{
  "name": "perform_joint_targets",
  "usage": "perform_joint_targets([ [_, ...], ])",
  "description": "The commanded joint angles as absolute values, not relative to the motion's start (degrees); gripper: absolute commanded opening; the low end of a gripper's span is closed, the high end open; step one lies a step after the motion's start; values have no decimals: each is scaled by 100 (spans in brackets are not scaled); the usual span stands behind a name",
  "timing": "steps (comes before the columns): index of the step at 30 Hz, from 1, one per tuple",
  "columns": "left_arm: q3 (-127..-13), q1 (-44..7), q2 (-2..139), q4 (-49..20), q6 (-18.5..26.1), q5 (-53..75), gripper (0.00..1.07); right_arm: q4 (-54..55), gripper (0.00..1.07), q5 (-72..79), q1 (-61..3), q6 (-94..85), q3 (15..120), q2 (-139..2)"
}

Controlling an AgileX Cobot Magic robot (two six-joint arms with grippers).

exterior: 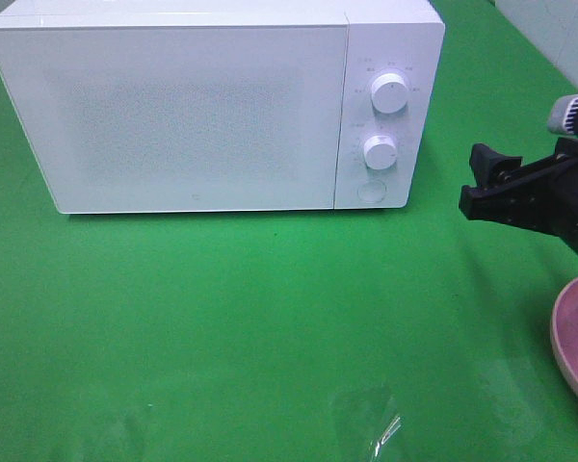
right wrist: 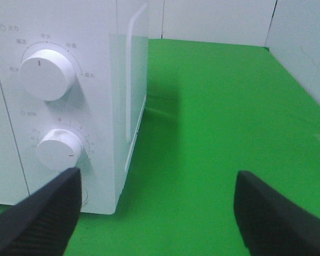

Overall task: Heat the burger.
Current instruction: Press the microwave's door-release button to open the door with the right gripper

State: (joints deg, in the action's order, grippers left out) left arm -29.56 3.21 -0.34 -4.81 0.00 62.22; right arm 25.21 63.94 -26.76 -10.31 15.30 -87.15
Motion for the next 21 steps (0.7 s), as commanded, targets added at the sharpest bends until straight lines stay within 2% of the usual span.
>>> perform_joint_targets([
  [1, -2962, 338, -120, -516, 0, 6131, 100, 3019, 76, 7128, -3266, -1249, 1530, -9064],
  [10, -2962, 338, -120, -516, 0, 6131, 100, 3747, 76, 7569, -4188, -1238, 1816, -9677],
  [21, -2962, 338, -120, -516, 0, 6131, 100, 3804, 76, 7597, -4217, -945, 2194, -9958],
])
